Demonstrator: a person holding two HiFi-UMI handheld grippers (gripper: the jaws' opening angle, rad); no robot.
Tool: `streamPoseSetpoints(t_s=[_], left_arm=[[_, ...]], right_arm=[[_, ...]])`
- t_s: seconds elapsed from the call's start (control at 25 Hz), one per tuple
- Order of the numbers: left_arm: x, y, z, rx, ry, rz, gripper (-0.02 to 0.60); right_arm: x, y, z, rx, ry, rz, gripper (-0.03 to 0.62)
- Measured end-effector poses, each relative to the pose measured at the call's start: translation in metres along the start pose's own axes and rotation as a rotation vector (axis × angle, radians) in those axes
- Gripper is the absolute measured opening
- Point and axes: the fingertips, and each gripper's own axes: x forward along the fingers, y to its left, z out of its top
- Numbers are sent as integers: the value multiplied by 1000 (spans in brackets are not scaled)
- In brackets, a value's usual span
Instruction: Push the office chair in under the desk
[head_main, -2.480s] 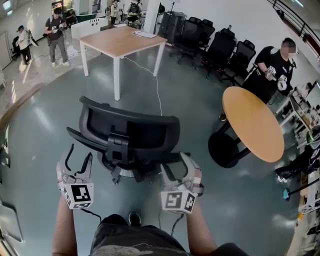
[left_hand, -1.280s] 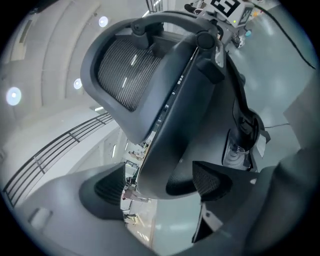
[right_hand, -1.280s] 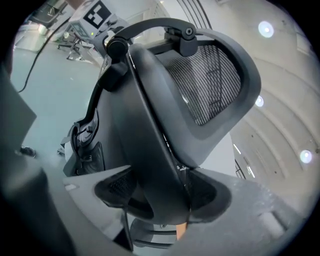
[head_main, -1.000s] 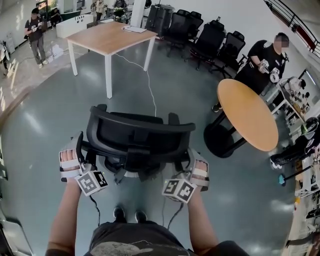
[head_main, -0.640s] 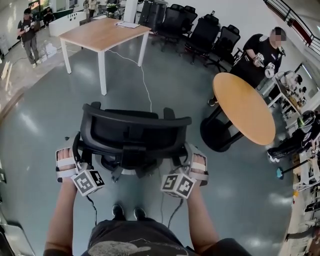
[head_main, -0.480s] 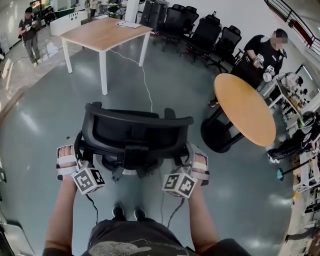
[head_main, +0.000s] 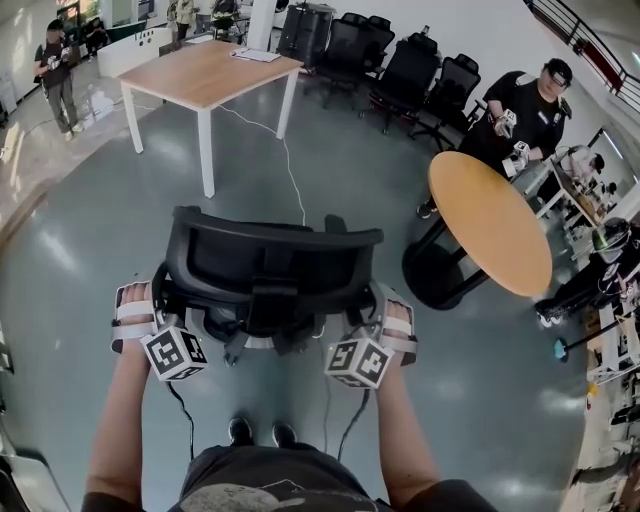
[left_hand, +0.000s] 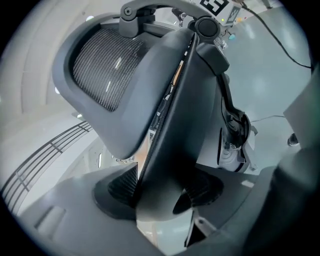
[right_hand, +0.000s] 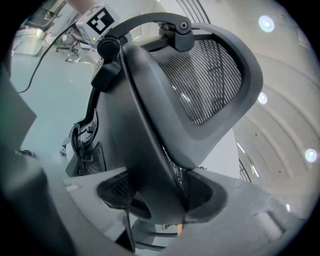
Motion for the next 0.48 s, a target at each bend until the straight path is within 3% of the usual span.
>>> streamPoseSetpoints(t_s=[0.48], left_arm=[[25, -7, 0, -6, -33, 13, 298]], right_arm=[[9, 11, -5, -3, 6, -26, 249]])
